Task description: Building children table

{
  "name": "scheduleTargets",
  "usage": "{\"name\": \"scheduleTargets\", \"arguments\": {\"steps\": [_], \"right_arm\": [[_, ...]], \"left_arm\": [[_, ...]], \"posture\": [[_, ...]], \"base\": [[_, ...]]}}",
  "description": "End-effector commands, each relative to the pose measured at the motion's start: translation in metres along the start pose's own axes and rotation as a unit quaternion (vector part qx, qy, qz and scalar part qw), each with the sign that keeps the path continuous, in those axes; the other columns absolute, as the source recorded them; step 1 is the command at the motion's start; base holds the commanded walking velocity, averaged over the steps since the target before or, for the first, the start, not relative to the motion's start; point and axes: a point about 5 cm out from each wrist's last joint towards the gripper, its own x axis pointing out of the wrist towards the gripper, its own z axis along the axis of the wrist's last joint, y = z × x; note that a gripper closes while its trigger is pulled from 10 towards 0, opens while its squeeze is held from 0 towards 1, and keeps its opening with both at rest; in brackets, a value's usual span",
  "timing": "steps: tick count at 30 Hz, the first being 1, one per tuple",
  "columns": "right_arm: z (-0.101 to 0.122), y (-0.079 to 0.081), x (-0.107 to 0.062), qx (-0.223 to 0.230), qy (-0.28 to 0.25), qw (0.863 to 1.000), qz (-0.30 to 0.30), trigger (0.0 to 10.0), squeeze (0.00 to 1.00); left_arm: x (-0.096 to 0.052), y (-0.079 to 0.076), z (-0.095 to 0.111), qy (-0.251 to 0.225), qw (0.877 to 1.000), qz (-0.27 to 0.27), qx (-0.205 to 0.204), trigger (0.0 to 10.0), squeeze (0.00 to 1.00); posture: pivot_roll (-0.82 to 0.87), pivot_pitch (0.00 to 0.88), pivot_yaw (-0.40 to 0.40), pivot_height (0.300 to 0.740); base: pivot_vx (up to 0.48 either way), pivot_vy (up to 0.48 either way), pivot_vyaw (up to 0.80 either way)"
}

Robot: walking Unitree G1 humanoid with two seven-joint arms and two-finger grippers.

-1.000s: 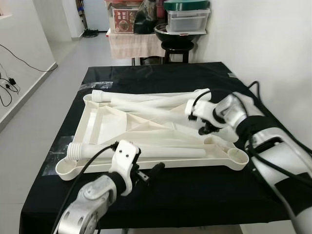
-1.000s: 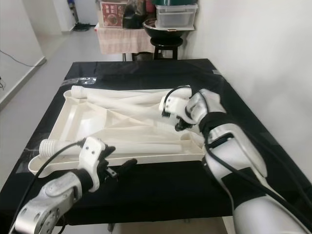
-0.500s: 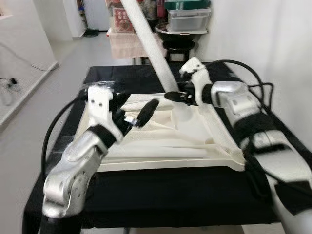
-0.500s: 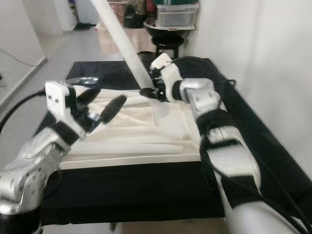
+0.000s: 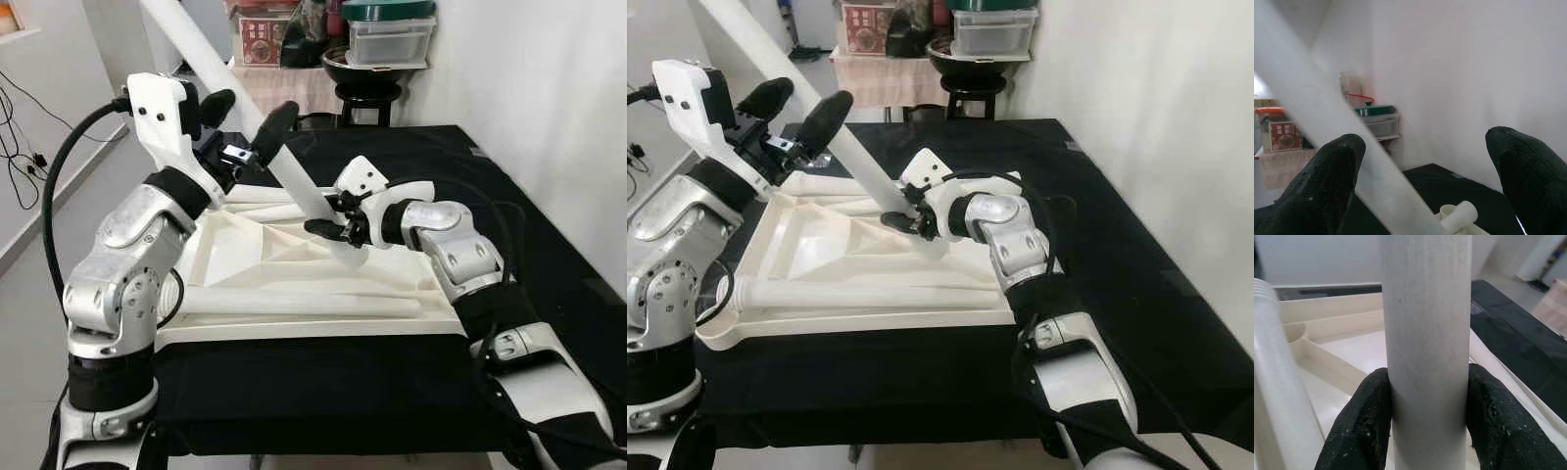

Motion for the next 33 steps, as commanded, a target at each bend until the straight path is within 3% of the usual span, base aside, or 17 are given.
{"name": "scheduleTargets", "arguments": {"steps": [1, 3, 4, 7, 11, 16, 18, 20, 21, 23, 25, 28, 31, 33], "right_arm": [[0.002, -0.007, -0.004, 0.02, -0.005, 0.999, -0.035, 10.0, 0.0], [0.003, -0.023, -0.007, 0.066, -0.01, 0.993, -0.096, 10.0, 0.0], [0.003, -0.023, -0.007, 0.066, -0.01, 0.993, -0.096, 10.0, 0.0], [0.008, -0.038, -0.014, 0.138, -0.043, 0.98, -0.137, 10.0, 0.0], [0.015, -0.038, -0.017, 0.15, -0.071, 0.978, -0.125, 10.0, 0.0], [0.022, -0.031, -0.018, 0.135, -0.1, 0.981, -0.097, 10.0, 0.0], [0.027, -0.018, -0.018, 0.096, -0.12, 0.986, -0.059, 10.0, 0.0], [0.027, -0.018, -0.018, 0.096, -0.12, 0.986, -0.059, 10.0, 0.0], [0.028, -0.009, -0.017, 0.074, -0.124, 0.989, -0.032, 10.0, 0.0], [0.028, -0.009, -0.017, 0.074, -0.124, 0.989, -0.032, 10.0, 0.0], [0.027, 0.007, -0.012, 0.044, -0.118, 0.992, 0.009, 10.0, 0.0], [0.026, 0.011, -0.01, 0.038, -0.115, 0.992, 0.017, 10.0, 0.0], [0.024, 0.027, -0.005, 0.0, -0.099, 0.993, 0.056, 10.0, 0.0], [0.024, 0.027, -0.005, 0.0, -0.099, 0.993, 0.056, 10.0, 0.0]], "left_arm": [[0.001, 0.001, 0.001, -0.003, 1.0, 0.003, 0.004, 10.0, 0.0], [0.001, -0.006, -0.003, 0.001, 1.0, -0.012, -0.002, 10.0, 0.0], [0.001, -0.006, -0.003, 0.001, 1.0, -0.012, -0.002, 10.0, 0.0], [0.0, -0.013, -0.004, 0.0, 1.0, -0.029, -0.013, 10.0, 0.0], [-0.001, -0.013, -0.002, -0.005, 0.999, -0.029, -0.013, 10.0, 0.0], [0.0, -0.009, 0.001, -0.011, 1.0, -0.017, -0.007, 10.0, 0.0], [0.002, -0.001, 0.007, -0.023, 1.0, 0.002, -0.002, 10.0, 0.0], [0.002, -0.001, 0.007, -0.023, 1.0, 0.002, -0.002, 10.0, 0.0], [0.005, 0.001, 0.01, -0.03, 1.0, 0.009, -0.003, 10.0, 0.0], [0.005, 0.001, 0.01, -0.03, 1.0, 0.009, -0.003, 10.0, 0.0], [0.008, 0.002, 0.014, -0.038, 0.999, 0.012, -0.007, 10.0, 0.0], [0.009, 0.002, 0.014, -0.04, 0.999, 0.012, -0.008, 10.0, 0.0], [0.014, 0.0, 0.014, -0.042, 0.999, 0.005, -0.014, 10.0, 0.0], [0.014, 0.0, 0.014, -0.042, 0.999, 0.005, -0.014, 10.0, 0.0]], "posture": [[-0.11, 0.0, 0.038, 0.74], [-0.11, 0.0, 0.038, 0.74], [-0.11, 0.0, 0.038, 0.74], [-0.11, 0.0, 0.035, 0.74], [-0.11, 0.0, 0.037, 0.74], [-0.11, 0.0, 0.038, 0.74], [-0.11, 0.0, 0.039, 0.74], [-0.11, 0.0, 0.039, 0.74], [-0.11, 0.0, 0.038, 0.74], [-0.11, 0.0, 0.038, 0.74], [-0.11, 0.0, 0.04, 0.74], [-0.11, 0.0, 0.04, 0.74], [-0.11, 0.0, 0.046, 0.74], [-0.11, 0.0, 0.046, 0.74]], "base": [[0.0, 0.0, 0.0], [0.0, 0.0, 0.0], [0.0, 0.0, 0.0], [0.0, 0.0, 0.0], [0.0, 0.0, 0.0], [0.0, 0.0, 0.0], [0.0, 0.0, 0.0], [0.0, 0.0, 0.0], [0.0, 0.0, 0.0], [0.0, 0.0, 0.0], [0.0, 0.0, 0.0], [0.0, 0.0, 0.0], [0.0, 0.0, 0.0], [0.0, 0.0, 0.0]]}}
